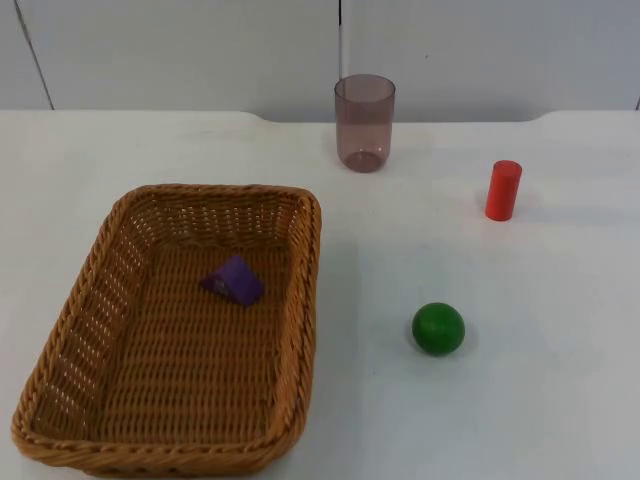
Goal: Pick up the basket with the left hand and place the triangular block into the basket with the right hand.
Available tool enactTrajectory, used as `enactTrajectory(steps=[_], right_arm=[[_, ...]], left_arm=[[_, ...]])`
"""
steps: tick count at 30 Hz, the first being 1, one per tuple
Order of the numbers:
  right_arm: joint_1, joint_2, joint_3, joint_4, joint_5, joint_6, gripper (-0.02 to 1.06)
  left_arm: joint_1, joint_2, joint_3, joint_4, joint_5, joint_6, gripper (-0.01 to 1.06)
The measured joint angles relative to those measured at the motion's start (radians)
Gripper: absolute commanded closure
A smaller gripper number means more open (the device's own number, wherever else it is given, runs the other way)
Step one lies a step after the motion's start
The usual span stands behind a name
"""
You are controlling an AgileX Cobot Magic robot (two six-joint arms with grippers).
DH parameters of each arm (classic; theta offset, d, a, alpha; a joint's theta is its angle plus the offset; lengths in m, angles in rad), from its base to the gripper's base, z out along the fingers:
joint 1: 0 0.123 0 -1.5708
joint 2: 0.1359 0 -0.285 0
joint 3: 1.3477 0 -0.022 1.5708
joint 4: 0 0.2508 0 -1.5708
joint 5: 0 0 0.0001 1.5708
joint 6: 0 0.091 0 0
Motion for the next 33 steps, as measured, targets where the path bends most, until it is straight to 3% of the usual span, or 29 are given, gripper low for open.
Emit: enactTrajectory(steps=[9,21,29,33], right_arm=[[0.000,-0.209,0.163,-0.002,-0.080,0.004,0.32],[0.000,-0.514,0.408,-0.002,-0.091,0.037,0.32],[0.000,-0.699,0.569,-0.002,-0.074,0.065,0.32],[0.000,-0.817,0.633,-0.002,0.007,0.097,0.32]], left_arm=[[-0.145,-0.345,0.196,0.019,-0.072,-0.010,0.00],[-0.149,-0.699,0.449,0.025,-0.086,-0.021,0.00],[-0.149,-0.882,0.501,0.052,-0.065,-0.065,0.00],[-0.149,-0.968,0.501,0.117,-0.025,-0.124,0.00]])
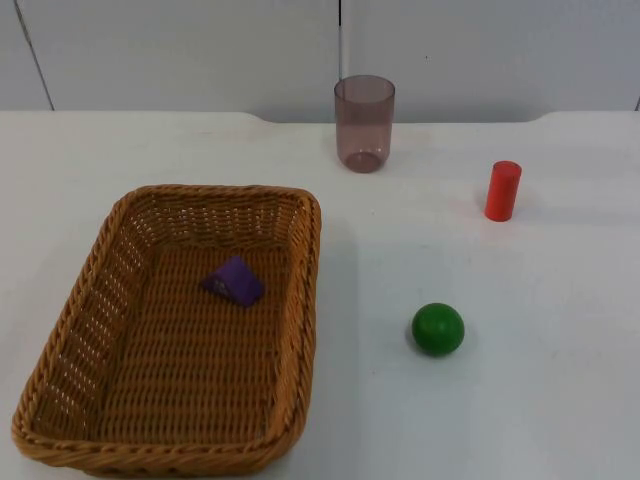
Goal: Pick up the basket with the left hand and place the triangular block into the basket with the right hand.
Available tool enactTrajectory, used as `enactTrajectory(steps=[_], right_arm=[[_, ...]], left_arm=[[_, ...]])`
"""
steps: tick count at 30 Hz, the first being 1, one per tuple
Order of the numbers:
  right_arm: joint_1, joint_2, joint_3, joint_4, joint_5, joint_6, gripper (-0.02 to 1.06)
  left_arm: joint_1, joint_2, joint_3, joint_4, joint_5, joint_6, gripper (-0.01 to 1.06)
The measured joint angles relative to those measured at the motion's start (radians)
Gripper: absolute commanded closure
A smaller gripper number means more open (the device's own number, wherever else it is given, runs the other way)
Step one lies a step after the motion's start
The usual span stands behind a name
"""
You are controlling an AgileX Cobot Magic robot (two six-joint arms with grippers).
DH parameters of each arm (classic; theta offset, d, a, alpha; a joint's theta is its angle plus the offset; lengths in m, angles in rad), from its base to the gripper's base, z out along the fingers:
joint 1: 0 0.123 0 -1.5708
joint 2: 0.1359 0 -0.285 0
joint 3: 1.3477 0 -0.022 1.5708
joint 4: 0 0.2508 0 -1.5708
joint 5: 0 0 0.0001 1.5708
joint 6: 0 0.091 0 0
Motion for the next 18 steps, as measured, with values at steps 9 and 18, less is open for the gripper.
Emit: enactTrajectory(steps=[9,18], right_arm=[[0.000,-0.190,0.009,0.110,0.150,-0.082,0.32],[0.000,-0.330,0.009,0.284,0.337,-0.248,0.32]], left_arm=[[0.000,-0.108,0.001,0.133,0.084,-0.119,0.00],[0.000,-0.280,0.055,0.264,0.141,-0.221,0.00]])
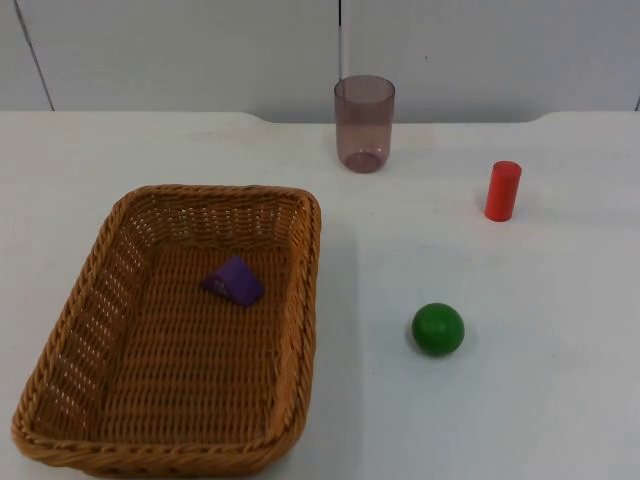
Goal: Pick up the basket with the left hand and place the triangular block into the basket with the right hand.
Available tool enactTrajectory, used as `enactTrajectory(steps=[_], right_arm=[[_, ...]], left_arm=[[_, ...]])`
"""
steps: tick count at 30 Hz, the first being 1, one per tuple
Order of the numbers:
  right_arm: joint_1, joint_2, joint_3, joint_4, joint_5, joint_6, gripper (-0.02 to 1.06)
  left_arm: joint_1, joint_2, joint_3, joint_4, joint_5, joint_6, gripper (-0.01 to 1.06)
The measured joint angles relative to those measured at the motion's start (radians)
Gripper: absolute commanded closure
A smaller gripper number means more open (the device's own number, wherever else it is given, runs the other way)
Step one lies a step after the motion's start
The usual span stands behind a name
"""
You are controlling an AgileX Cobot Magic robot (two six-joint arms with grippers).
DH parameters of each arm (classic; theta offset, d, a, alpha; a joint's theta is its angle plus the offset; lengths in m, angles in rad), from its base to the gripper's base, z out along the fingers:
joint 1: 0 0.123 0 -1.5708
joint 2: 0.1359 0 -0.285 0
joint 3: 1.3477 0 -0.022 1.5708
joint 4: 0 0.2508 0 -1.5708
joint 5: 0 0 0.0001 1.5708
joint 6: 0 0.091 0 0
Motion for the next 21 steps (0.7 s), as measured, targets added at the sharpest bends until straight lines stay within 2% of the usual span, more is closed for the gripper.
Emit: enactTrajectory(steps=[6,14,21], right_arm=[[0.000,-0.009,0.005,0.005,0.068,-0.039,0.32],[0.000,-0.009,0.070,0.026,0.088,-0.081,0.32],[0.000,-0.009,0.074,0.029,0.088,-0.090,0.32]], left_arm=[[0.000,-0.102,0.087,0.122,0.056,-0.090,0.00],[0.000,-0.102,0.094,0.155,0.072,-0.110,0.00],[0.000,-0.102,0.094,0.155,0.072,-0.110,0.00]])
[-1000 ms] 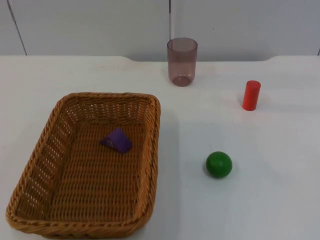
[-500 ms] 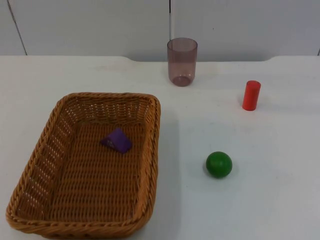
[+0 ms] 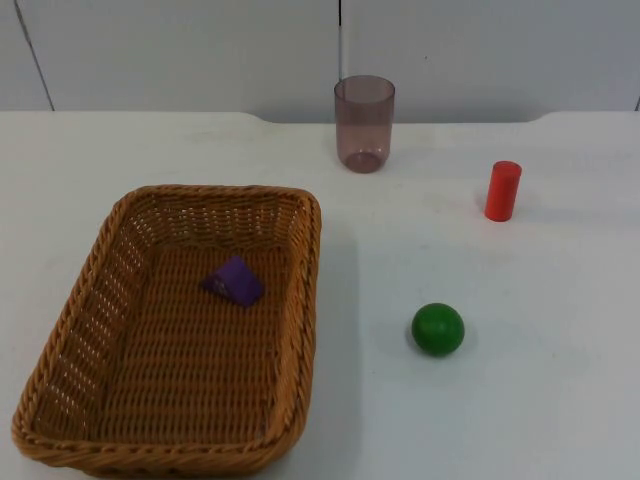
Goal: Pick up the basket with the left hand and place the triangular block into the basket with the right hand.
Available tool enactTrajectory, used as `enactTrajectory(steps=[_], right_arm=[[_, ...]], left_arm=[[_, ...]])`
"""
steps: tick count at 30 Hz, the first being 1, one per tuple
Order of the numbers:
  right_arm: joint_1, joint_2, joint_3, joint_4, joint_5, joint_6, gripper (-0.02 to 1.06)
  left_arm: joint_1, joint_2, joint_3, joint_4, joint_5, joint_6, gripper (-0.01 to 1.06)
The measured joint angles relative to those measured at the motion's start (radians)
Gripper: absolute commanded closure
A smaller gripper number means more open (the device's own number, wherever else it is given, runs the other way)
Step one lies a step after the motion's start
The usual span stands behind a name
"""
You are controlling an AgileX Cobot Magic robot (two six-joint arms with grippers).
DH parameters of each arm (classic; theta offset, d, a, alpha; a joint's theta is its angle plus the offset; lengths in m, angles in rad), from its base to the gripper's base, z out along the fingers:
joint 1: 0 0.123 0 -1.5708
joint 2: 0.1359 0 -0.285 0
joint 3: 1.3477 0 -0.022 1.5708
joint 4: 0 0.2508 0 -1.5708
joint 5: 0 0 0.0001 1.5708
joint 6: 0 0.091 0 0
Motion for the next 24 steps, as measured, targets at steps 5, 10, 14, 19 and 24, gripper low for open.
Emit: enactTrajectory(steps=[5,10,14,19,24], right_arm=[[0.000,0.000,0.000,0.001,0.000,-0.002,0.32],[0.000,0.000,0.000,0.001,0.000,-0.002,0.32],[0.000,0.000,0.000,0.001,0.000,-0.002,0.32],[0.000,0.000,0.000,0.001,0.000,-0.002,0.32],[0.000,0.000,0.000,0.001,0.000,-0.002,0.31]], left_arm=[[0.000,0.000,0.000,0.005,0.000,0.000,0.00],[0.000,0.000,0.000,0.011,0.048,-0.007,0.00],[0.000,0.000,0.025,0.021,0.109,-0.022,0.00],[0.000,0.000,0.025,0.017,0.111,-0.012,0.00],[0.000,0.000,0.025,0.006,0.111,0.012,0.00]])
